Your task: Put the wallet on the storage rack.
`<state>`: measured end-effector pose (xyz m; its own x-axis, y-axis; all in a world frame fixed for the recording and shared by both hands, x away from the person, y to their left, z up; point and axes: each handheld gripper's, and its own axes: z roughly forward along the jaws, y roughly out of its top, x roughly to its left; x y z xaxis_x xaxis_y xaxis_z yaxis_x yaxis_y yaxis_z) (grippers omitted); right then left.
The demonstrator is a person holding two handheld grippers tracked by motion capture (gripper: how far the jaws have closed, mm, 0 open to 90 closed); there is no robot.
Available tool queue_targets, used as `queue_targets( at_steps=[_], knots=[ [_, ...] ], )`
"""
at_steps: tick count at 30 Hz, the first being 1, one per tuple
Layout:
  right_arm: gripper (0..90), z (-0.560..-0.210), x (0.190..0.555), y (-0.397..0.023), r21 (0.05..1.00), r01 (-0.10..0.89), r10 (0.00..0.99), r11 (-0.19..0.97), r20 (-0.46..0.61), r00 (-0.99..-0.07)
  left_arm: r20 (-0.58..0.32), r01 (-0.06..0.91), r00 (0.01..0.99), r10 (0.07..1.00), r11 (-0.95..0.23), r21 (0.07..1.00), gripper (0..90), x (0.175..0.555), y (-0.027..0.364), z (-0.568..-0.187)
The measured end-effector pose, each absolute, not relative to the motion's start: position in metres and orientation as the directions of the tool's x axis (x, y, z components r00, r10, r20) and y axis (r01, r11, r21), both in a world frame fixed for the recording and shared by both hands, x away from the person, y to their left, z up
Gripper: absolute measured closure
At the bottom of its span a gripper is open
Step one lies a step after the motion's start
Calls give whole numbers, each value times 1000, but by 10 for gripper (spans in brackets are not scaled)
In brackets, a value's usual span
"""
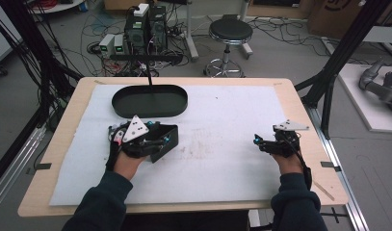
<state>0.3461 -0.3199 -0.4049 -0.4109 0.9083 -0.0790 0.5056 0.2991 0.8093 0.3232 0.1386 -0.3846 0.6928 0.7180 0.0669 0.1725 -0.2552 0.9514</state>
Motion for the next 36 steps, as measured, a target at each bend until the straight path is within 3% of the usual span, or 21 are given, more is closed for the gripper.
queue_targets(
  at_steps=[5, 13, 23, 25, 28, 29, 30, 31, 34, 36],
  knots=[
    [187, -405, 347, -319, 806, 506, 906, 307, -83, -416, 144, 149, 699, 700, -340, 929, 189, 329, 143, -388],
    [187, -405, 347, -318, 805, 508, 904, 307, -80, -420, 222, 106, 688, 691, -398, 911, 183, 342, 144, -387],
    [187, -406, 347, -318, 802, 512, 903, 306, -75, -423, 147, 215, 717, 682, -416, 883, 193, 361, 148, -396],
    [187, -406, 347, -318, 801, 513, 903, 307, -74, -424, 146, 218, 718, 681, -420, 881, 245, 360, 150, -395],
    [187, -406, 347, -318, 801, 513, 902, 310, -76, -426, 146, 223, 726, 672, -430, 875, 433, 359, 153, -394],
    [187, -406, 347, -318, 801, 513, 902, 310, -76, -426, 146, 224, 729, 669, -435, 872, 433, 358, 154, -393],
    [187, -406, 347, -318, 803, 510, 902, 309, -77, -426, 141, 228, 738, 660, -440, 869, 554, 355, 158, -391],
    [187, -405, 347, -319, 802, 510, 902, 309, -77, -426, 141, 228, 738, 660, -440, 869, 621, 355, 158, -391],
    [187, -405, 347, -319, 802, 512, 903, 306, -74, -424, 106, 245, 764, 637, -438, 865, 696, 351, 164, -390],
    [187, -405, 347, -319, 803, 511, 902, 308, -75, -425, 98, 245, 768, 633, -433, 868, 679, 351, 165, -390]
  ],
)
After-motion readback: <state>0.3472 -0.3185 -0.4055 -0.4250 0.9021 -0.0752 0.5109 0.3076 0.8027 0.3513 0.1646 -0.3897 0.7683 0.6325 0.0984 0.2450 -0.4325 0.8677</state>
